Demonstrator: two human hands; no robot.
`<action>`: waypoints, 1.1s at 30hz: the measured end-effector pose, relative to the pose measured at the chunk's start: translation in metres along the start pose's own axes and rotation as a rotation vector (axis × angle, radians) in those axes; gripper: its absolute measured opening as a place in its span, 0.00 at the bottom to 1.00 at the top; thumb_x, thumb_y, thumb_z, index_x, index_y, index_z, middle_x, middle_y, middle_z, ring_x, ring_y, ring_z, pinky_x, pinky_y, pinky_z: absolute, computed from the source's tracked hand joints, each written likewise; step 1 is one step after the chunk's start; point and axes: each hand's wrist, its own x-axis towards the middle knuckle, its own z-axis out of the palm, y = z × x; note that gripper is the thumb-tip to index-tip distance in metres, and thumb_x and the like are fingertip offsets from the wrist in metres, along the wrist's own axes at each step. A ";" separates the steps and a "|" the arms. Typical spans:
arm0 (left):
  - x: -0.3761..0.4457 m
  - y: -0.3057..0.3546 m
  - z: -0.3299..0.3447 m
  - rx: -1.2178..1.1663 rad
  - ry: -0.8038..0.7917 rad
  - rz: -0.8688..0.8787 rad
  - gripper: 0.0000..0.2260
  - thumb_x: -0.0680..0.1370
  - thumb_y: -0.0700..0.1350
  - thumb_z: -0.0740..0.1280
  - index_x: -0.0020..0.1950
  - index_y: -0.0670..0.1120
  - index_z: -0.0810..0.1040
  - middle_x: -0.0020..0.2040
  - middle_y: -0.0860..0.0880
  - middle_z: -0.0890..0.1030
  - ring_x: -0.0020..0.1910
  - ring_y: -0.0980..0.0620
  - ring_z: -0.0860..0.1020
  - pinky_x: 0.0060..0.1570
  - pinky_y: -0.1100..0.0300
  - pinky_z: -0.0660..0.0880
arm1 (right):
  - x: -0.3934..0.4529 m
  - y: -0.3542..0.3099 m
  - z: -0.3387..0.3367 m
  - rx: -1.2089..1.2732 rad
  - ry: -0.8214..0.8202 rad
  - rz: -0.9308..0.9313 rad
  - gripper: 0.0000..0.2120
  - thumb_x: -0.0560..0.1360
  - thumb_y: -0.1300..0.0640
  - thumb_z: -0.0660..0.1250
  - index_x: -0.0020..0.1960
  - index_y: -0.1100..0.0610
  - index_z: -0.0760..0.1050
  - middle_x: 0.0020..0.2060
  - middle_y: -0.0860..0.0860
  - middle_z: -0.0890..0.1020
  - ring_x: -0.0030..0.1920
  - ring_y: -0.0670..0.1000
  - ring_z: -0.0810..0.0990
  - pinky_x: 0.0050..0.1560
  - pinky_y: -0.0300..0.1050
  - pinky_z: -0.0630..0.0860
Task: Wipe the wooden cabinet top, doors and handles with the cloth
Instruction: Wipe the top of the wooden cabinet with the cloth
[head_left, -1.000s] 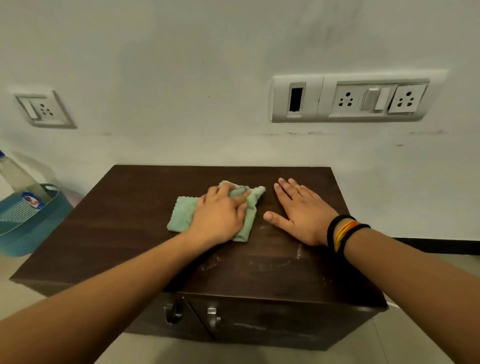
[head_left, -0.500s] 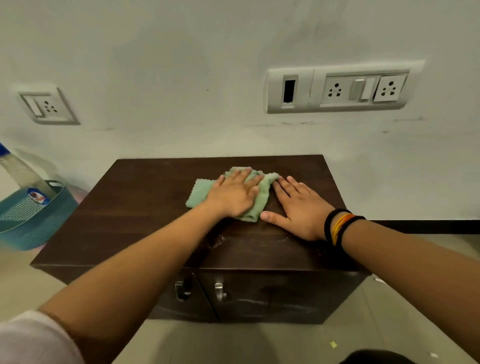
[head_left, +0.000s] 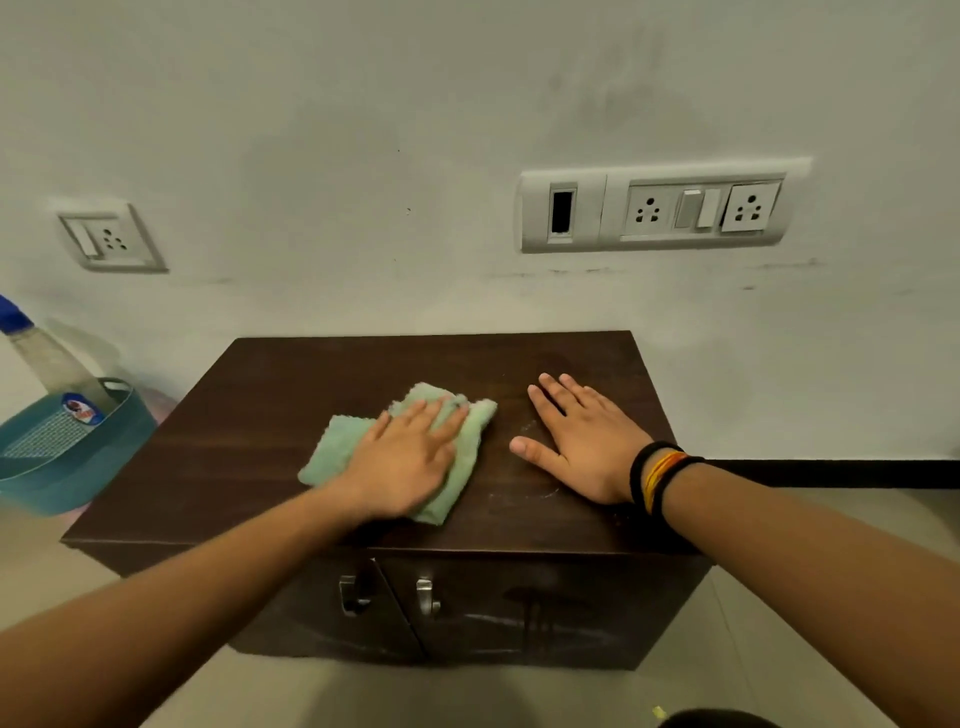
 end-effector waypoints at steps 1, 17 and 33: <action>-0.011 0.016 0.004 -0.002 0.008 0.049 0.24 0.85 0.56 0.46 0.81 0.62 0.45 0.83 0.56 0.48 0.82 0.53 0.46 0.79 0.46 0.43 | 0.001 0.000 0.000 -0.002 0.003 0.001 0.47 0.72 0.24 0.36 0.82 0.51 0.42 0.82 0.51 0.44 0.81 0.52 0.42 0.78 0.50 0.42; 0.026 0.034 -0.004 0.002 -0.021 0.096 0.23 0.85 0.58 0.44 0.80 0.63 0.45 0.83 0.55 0.47 0.82 0.51 0.43 0.79 0.45 0.43 | -0.027 -0.003 0.005 0.052 0.035 -0.013 0.49 0.69 0.26 0.30 0.82 0.53 0.45 0.82 0.51 0.46 0.81 0.51 0.43 0.79 0.50 0.43; -0.046 0.071 0.019 0.039 0.036 0.180 0.24 0.83 0.61 0.43 0.80 0.64 0.43 0.83 0.56 0.48 0.82 0.51 0.44 0.79 0.46 0.43 | -0.071 0.020 0.014 0.054 0.083 0.006 0.46 0.72 0.24 0.33 0.82 0.51 0.41 0.82 0.49 0.45 0.80 0.47 0.45 0.79 0.49 0.46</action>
